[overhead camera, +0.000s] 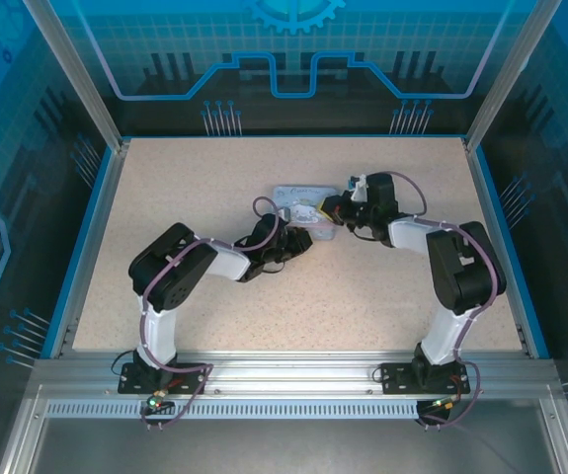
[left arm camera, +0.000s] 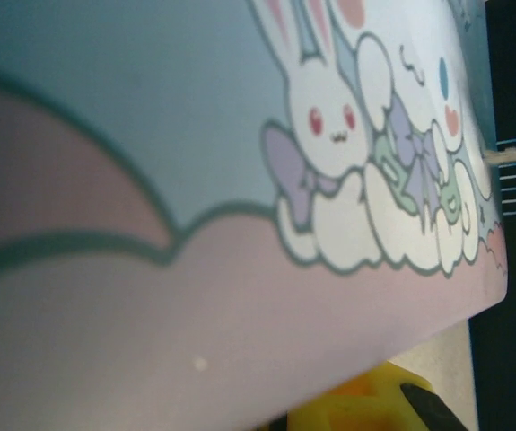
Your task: Unlock the padlock with the key
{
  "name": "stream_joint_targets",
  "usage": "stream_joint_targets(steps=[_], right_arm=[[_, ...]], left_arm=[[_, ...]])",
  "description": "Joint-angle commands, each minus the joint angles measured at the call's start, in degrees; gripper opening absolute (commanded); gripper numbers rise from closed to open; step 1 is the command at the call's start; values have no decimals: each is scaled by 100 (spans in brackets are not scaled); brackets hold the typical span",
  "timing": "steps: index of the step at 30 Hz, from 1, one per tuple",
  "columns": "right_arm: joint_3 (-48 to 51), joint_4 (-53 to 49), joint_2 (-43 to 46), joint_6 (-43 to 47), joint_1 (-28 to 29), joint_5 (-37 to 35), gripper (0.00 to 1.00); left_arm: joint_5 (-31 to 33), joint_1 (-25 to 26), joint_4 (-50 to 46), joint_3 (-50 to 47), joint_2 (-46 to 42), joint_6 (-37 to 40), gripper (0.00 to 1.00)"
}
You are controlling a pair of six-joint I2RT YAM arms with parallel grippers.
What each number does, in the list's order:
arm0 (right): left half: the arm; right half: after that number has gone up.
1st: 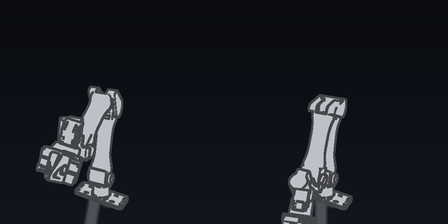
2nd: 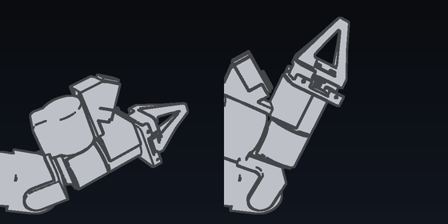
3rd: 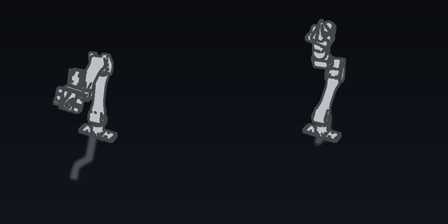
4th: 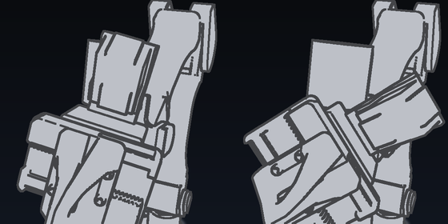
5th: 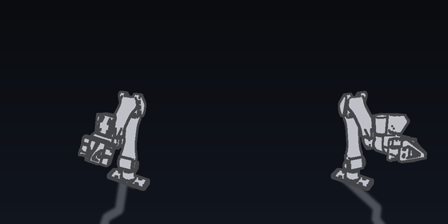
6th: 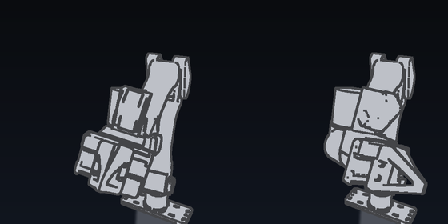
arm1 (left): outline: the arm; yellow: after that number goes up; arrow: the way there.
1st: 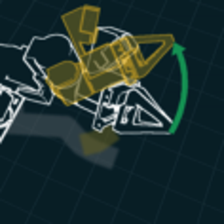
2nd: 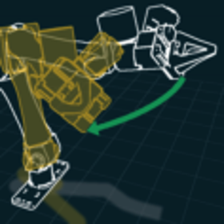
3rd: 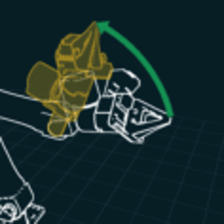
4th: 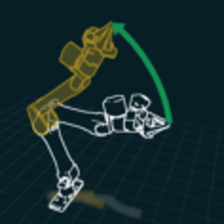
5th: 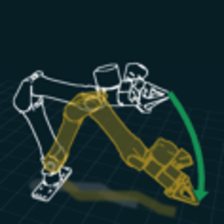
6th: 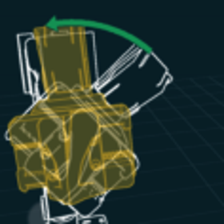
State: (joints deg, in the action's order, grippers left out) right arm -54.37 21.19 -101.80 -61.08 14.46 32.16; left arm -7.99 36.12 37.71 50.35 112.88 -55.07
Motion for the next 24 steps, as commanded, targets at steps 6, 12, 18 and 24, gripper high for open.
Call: stream_joint_targets(steps=[6,12,18,24], right_arm=[[622,-317,1258,-68,-221,365,0],[1387,-282,2073,-231,-201,504,0],[1987,-542,2977,-257,-145,418,0],[2395,-607,3235,-311,-48,264,0]], left_arm=[[-782,22,-359,22,-374,-862,0],[-773,27,-490,-25,-568,-1295,0],[-717,27,-1179,209,-835,-1313,0],[-729,44,-1604,413,-1016,-1316,0]])
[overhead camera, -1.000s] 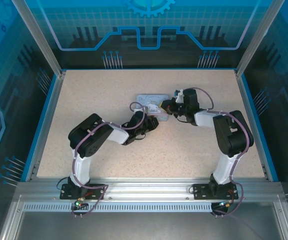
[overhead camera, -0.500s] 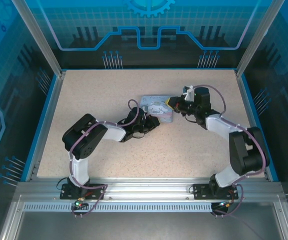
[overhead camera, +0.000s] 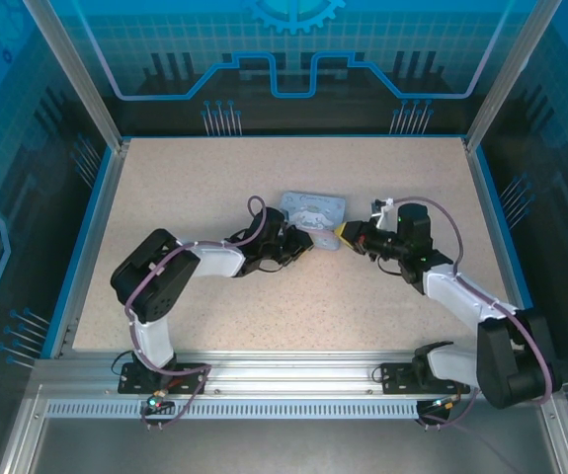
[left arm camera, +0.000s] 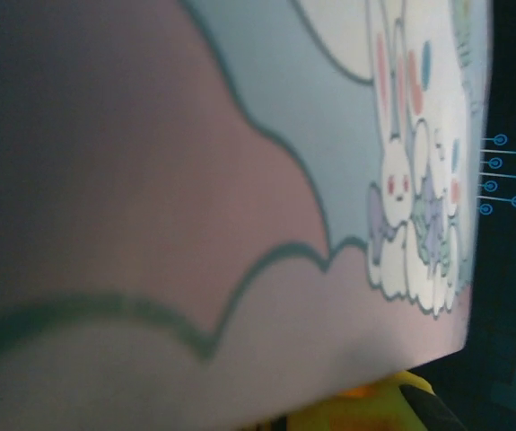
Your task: Unlock the padlock with the key
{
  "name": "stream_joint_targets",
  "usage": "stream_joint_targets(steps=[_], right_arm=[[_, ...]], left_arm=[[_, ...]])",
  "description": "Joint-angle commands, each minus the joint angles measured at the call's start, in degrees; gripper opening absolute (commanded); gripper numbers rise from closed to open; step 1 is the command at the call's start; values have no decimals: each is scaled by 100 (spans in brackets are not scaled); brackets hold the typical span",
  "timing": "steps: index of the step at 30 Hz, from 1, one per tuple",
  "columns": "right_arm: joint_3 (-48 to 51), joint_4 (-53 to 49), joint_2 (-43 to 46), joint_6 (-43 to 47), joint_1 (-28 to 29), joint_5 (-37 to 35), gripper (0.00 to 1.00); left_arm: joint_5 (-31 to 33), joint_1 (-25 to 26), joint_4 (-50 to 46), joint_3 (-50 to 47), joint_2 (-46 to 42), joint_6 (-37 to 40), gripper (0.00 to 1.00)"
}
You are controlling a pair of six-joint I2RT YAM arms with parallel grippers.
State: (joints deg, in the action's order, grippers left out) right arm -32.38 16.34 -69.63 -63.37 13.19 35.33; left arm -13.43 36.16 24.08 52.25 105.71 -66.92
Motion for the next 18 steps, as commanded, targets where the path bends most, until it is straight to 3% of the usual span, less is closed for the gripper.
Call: stream_joint_targets(steps=[1,18], right_arm=[[233,74,-16,-115,104,-83,0],[92,916,-614,-409,80,-396,0]], left_arm=[[-201,49,-243,241,-326,-142,0],[-462,125,403,9,-897,-672,0]])
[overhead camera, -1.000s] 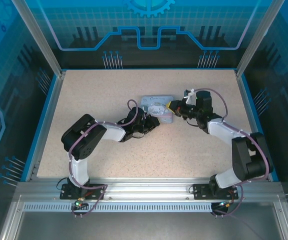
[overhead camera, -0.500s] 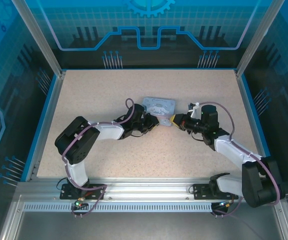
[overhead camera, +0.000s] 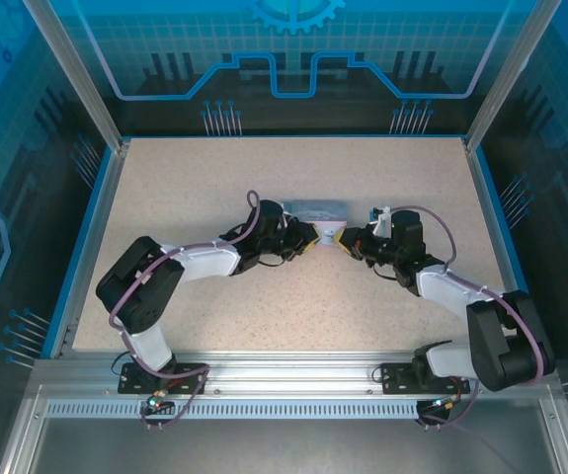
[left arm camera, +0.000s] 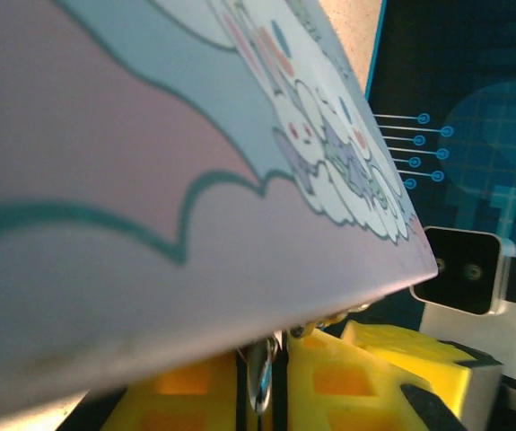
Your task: Unlock the padlock with the key
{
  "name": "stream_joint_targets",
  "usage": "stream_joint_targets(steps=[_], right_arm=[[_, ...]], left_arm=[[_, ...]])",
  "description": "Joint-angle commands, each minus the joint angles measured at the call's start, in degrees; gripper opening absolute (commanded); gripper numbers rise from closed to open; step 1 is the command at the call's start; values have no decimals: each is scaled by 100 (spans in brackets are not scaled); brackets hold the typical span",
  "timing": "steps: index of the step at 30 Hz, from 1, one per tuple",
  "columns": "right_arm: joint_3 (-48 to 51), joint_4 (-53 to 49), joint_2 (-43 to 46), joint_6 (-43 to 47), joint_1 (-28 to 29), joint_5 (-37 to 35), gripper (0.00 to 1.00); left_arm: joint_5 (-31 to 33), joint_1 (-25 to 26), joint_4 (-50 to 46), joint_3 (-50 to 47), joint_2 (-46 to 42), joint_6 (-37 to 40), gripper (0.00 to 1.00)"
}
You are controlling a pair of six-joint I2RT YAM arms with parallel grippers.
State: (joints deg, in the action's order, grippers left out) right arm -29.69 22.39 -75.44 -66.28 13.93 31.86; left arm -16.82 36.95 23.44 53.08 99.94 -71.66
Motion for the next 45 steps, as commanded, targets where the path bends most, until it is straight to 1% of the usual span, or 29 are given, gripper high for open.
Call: stream_joint_targets(steps=[1,7,13,17,26,36,45], right_arm=[[-177,336,4,-166,11,-39,0],[128,354,485,-715,33,-204,0],[415,-180,1150,-1286,79,-603,0],[492,-295,1321,-1642,109,-708,0],[388,-118,1068,-2307,384,-914,0],[363,-190,955,-2490,609,-1282,0],[324,192,637,-2583,645,-1373,0]], left_arm=[[-53,66,499,-86,-342,-226,0],[311,188,732,-44,-344,-398,0],[665,277,1135,-91,-282,-649,0],[891,327,1331,-182,-291,-783,0],[1202,382,1526,-297,-332,-879,0],[1303,381,1714,-326,-282,-1015,0],[1304,387,1772,-338,-232,-1070,0]])
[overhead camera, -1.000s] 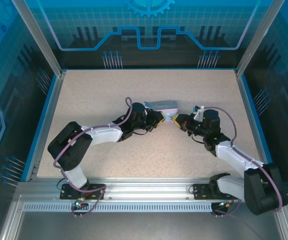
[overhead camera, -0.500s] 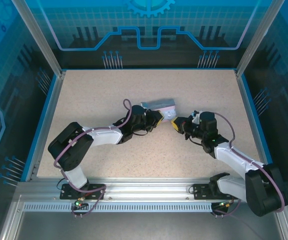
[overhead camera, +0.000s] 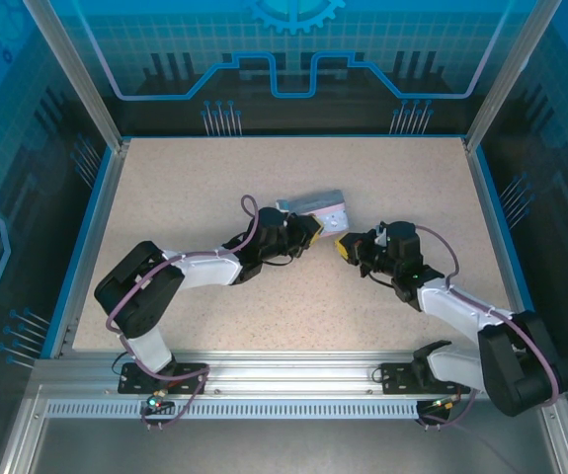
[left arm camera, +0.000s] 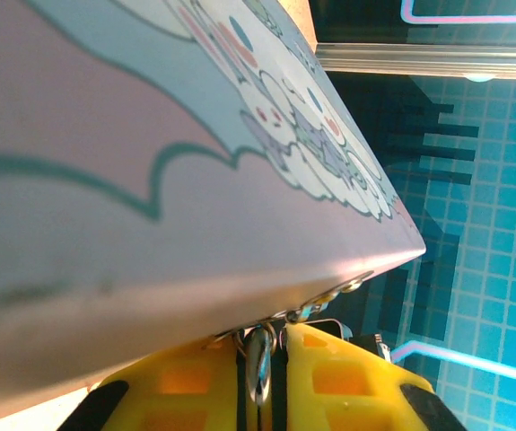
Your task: Unlock the padlock with the key
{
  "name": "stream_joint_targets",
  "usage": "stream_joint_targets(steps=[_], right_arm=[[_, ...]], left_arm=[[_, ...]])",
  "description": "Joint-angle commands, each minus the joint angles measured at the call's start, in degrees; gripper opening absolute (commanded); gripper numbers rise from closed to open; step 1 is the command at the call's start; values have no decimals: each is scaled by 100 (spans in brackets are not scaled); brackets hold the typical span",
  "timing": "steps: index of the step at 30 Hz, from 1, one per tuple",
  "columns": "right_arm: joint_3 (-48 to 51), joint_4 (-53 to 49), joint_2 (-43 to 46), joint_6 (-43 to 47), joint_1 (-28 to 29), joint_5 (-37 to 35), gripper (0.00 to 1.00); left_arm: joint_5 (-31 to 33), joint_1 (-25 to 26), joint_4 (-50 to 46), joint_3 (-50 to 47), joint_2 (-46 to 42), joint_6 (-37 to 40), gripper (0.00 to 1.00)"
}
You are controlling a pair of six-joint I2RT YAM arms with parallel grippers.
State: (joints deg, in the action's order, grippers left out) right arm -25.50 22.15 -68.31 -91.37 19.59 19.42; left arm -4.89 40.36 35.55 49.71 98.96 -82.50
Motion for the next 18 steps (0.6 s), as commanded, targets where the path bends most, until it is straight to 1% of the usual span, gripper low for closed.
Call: stream_joint_targets(steps=[1,18], right_arm=[[-106,232,-99,-74,91,-128,0],[-222,248,-151,-58,176,-184,0]], left_arm=[[111,46,562,-7,-132,6,0],[106,55,532,-49,29,-3,0]])
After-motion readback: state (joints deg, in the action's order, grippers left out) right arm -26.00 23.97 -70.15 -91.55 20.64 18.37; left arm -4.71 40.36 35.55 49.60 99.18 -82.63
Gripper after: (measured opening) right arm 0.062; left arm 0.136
